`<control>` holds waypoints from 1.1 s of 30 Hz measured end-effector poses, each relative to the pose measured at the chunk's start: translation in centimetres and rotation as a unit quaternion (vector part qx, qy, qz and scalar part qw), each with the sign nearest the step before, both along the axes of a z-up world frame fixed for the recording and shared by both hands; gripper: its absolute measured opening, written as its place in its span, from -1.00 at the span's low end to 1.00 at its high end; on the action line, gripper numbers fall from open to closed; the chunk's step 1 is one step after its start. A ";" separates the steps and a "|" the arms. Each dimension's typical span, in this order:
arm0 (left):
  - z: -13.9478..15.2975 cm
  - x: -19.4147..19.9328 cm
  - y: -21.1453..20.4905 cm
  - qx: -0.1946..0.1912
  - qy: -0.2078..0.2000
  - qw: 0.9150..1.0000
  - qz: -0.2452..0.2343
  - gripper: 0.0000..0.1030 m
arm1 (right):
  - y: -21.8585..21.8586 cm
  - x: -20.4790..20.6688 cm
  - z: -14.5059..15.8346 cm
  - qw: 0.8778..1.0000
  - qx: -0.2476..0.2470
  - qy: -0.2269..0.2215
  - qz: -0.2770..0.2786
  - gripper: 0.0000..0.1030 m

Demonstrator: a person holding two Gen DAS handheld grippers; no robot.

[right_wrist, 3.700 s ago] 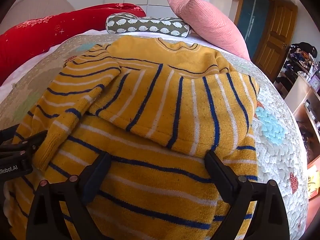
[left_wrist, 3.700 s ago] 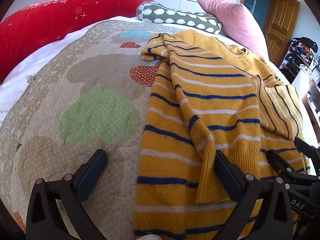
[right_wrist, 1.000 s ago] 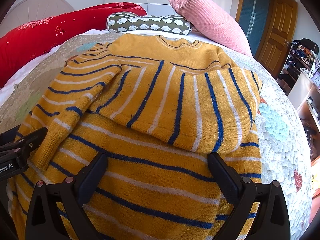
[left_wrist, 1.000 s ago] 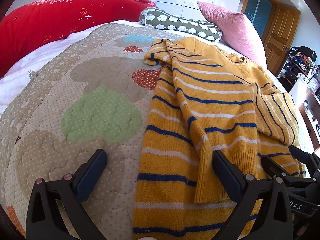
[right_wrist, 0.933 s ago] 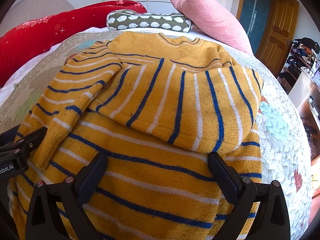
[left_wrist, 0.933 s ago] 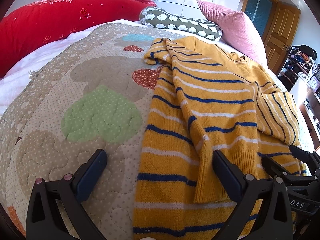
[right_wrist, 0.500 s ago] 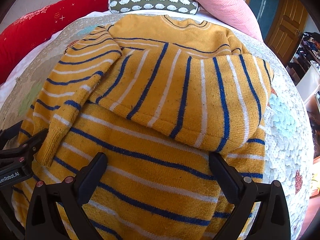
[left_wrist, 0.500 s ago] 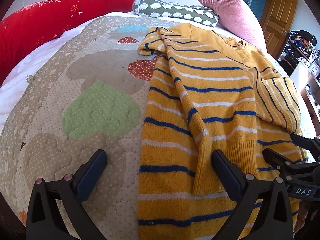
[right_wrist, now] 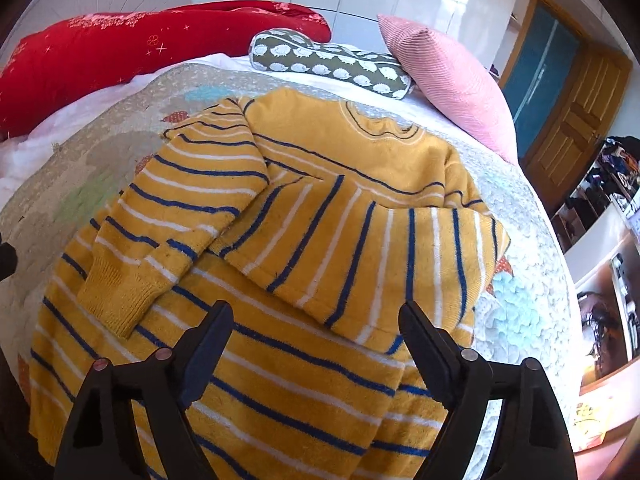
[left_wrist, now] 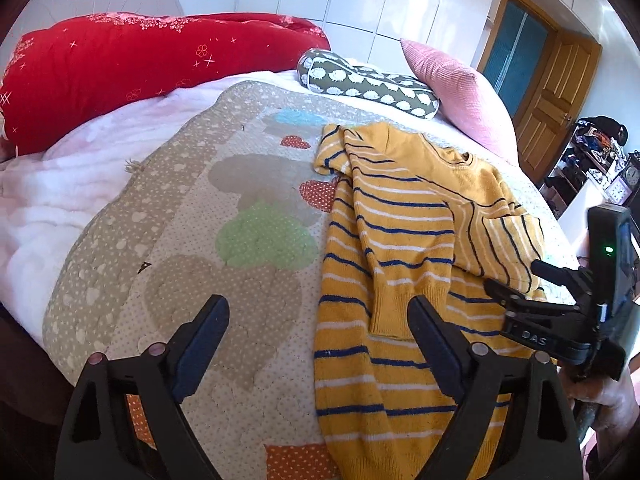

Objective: Fold small clothes
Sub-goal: 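Grasp the bunched body of the yellow striped sweater with the right tool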

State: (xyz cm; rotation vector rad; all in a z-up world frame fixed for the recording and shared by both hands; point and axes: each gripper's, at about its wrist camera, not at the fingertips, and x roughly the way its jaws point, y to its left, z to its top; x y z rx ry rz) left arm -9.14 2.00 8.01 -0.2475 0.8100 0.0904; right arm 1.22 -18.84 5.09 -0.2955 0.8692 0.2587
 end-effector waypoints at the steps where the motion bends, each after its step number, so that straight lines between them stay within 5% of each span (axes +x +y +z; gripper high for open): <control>1: 0.3 -0.1 -0.2 0.002 -0.003 1.000 -0.004 0.75 | 0.7 0.5 -0.4 1.000 -0.007 0.000 0.011 0.65; 4: 0.7 -0.3 -0.4 -0.001 -0.007 1.000 -0.012 0.75 | 3.1 1.9 -2.0 0.998 -0.058 -0.010 0.031 0.60; 7: 0.8 -0.4 -0.3 -0.004 -0.004 1.000 -0.009 0.75 | 4.6 3.4 -3.2 0.996 -0.078 -0.011 0.047 0.32; 9: 0.8 -0.6 -0.4 0.001 -0.002 1.000 -0.010 0.75 | 5.0 3.8 -3.1 0.996 -0.069 -0.006 0.052 -0.21; 10: 0.7 -0.7 -0.6 0.003 -0.001 1.000 -0.011 0.75 | 5.0 3.9 -3.0 0.997 -0.062 -0.003 0.054 -0.28; 26: 0.6 -1.2 -2.7 0.016 0.001 0.999 -0.032 0.75 | 5.2 2.9 -3.7 0.996 -0.079 -0.015 0.050 -0.36; 28: 0.6 -1.3 -2.8 0.019 0.001 0.999 -0.034 0.75 | 5.2 3.0 -3.6 0.996 -0.074 -0.014 0.052 -0.45; 30: 0.6 -1.5 -3.1 0.025 0.001 0.999 -0.035 0.75 | 5.1 2.9 -3.4 0.996 -0.073 -0.015 0.050 -0.77; 33: 0.7 -1.8 -3.5 0.036 0.002 0.999 -0.037 0.75 | 4.1 2.7 -2.5 0.998 -0.051 -0.016 0.040 -0.89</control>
